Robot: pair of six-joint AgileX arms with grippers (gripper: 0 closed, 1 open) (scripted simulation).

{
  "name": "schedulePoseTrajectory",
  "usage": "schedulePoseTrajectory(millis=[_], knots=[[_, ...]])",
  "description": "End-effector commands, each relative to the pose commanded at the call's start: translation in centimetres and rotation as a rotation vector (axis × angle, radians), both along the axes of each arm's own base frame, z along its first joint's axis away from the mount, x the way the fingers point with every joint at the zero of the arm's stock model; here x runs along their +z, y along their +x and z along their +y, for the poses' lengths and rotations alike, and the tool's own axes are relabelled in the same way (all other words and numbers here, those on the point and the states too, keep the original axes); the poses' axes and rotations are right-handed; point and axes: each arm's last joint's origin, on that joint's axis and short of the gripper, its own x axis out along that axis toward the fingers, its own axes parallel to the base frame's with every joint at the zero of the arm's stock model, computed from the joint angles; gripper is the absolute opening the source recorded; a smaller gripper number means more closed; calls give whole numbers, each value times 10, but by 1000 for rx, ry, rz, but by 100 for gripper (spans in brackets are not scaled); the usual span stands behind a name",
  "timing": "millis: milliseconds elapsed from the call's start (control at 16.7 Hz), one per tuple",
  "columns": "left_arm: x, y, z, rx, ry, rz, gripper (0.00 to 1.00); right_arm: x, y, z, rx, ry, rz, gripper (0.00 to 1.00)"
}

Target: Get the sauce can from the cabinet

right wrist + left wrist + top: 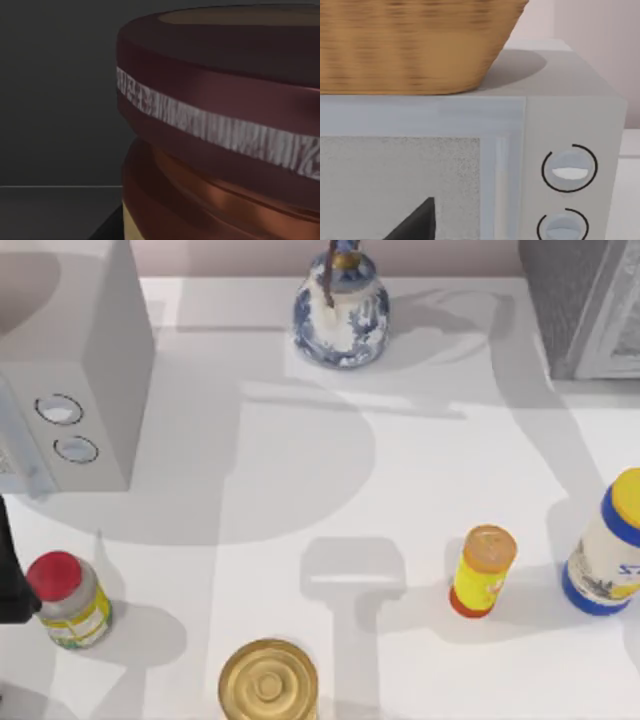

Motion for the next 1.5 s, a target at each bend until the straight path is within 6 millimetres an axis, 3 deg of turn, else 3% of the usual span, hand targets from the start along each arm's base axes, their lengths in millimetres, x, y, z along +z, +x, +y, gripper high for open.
schedulePoseTrajectory(millis=[180, 300, 540, 660, 780, 900, 1260, 1500], knots=[[0, 0, 0, 0, 0, 0, 100, 1, -2, 1, 2, 2, -1, 0], [0, 0, 0, 0, 0, 0, 100, 11, -19, 7, 1, 5, -9, 0], [0, 0, 0, 0, 0, 0, 100, 39, -95, 19, 2, -2, 6, 0], [0, 0, 0, 0, 0, 0, 100, 51, -140, 15, 2, -4, 9, 0], [0, 0, 0, 0, 0, 0, 100, 58, -171, 6, 2, 0, 2, 0], [0, 0, 0, 0, 0, 0, 100, 60, -180, 2, 2, 2, 0, 0], [0, 0, 0, 0, 0, 0, 100, 58, -182, -2, 0, 7, -5, 0], [0, 0, 0, 0, 0, 0, 100, 37, -189, -20, -1, 12, -14, 0]])
